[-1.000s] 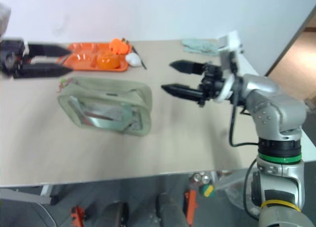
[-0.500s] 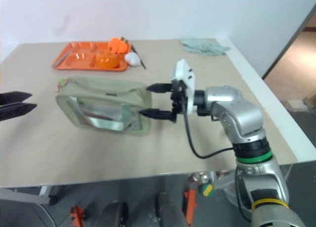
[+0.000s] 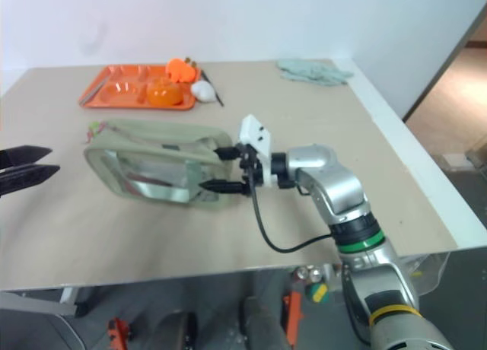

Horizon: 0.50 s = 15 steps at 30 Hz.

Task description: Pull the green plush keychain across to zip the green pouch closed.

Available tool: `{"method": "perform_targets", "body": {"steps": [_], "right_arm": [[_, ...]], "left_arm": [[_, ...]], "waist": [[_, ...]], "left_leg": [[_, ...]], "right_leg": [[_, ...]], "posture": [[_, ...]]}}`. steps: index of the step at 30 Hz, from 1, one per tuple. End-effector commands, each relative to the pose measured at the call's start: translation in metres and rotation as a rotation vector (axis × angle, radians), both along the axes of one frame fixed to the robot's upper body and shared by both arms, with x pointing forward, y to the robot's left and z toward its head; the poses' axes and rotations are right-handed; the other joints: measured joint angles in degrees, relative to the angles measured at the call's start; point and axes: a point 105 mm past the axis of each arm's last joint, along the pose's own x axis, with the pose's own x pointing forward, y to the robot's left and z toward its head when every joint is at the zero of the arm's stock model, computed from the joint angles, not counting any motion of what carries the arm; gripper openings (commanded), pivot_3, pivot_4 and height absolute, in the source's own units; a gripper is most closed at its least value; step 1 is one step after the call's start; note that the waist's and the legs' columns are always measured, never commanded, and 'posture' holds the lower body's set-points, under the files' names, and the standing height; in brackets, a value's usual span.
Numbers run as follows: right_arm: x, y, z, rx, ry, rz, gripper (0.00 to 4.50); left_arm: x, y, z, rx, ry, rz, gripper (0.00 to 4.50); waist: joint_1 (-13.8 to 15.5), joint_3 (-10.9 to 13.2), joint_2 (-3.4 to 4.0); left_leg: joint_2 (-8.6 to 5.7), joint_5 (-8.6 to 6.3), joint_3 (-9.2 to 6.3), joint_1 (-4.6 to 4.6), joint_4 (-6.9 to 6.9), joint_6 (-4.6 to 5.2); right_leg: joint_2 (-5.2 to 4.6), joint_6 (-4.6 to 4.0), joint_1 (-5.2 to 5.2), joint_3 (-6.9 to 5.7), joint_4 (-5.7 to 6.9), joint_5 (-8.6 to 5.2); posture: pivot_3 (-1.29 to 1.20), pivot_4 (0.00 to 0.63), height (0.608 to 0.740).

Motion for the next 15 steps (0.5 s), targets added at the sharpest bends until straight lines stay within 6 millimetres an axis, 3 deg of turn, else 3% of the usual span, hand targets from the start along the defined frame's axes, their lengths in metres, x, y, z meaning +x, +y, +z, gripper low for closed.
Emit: {"method": "perform_targets", "body": {"steps": [1, 5, 6, 7, 13, 15], "right_arm": [[-0.005, 0.000, 0.010, 0.015, -0.050, 0.032, 2.22], [-0.010, -0.002, 0.008, 0.001, -0.053, 0.063, 0.85], [-0.011, -0.003, 0.007, -0.004, -0.053, 0.068, 0.77], [-0.011, -0.005, 0.007, -0.008, -0.052, 0.070, 0.19], [-0.007, -0.026, 0.013, -0.028, -0.048, 0.055, 0.04], [-0.006, -0.043, 0.021, -0.036, -0.060, 0.056, 0.04]], "left_arm": [[-0.004, -0.001, 0.010, -0.003, -0.041, -0.002, 4.50], [-0.003, -0.001, 0.011, -0.017, -0.037, 0.003, 4.50], [-0.003, 0.000, 0.012, -0.026, -0.038, 0.003, 4.50], [-0.003, 0.000, 0.013, -0.036, -0.040, 0.003, 4.50], [-0.002, -0.001, 0.018, -0.095, -0.044, -0.003, 4.50], [-0.002, -0.004, 0.021, -0.121, -0.049, -0.024, 4.50]], "waist": [[0.00, 0.00, 0.00], [0.00, 0.00, 0.00], [0.00, 0.00, 0.00], [0.00, 0.00, 0.00], [0.01, 0.00, 0.00], [0.15, 0.00, -0.01]], "left_leg": [[0.00, 0.00, 0.00, 0.00, -0.03, 0.00], [0.01, 0.00, -0.03, 0.03, -0.10, 0.00], [0.01, 0.00, -0.03, 0.03, -0.11, 0.00], [0.00, 0.00, -0.03, 0.04, -0.12, 0.00], [-0.03, 0.00, -0.03, 0.03, -0.13, 0.00], [-0.05, 0.00, -0.03, 0.03, -0.13, 0.00]], "right_leg": [[0.00, -0.01, 0.00, 0.00, 0.00, -0.01], [0.02, -0.06, 0.00, -0.02, 0.00, -0.04], [0.02, -0.07, 0.00, -0.02, 0.00, -0.04], [0.02, -0.07, 0.00, -0.02, 0.00, -0.05], [-0.02, -0.06, 0.01, -0.02, -0.02, -0.06], [-0.04, -0.05, 0.01, -0.03, -0.04, -0.06]], "posture": [[0.00, 0.150, 0.740], [0.00, 0.150, 0.740], [0.00, 0.150, 0.740], [0.00, 0.150, 0.740], [0.00, 0.150, 0.740], [0.00, 0.150, 0.740]]}}
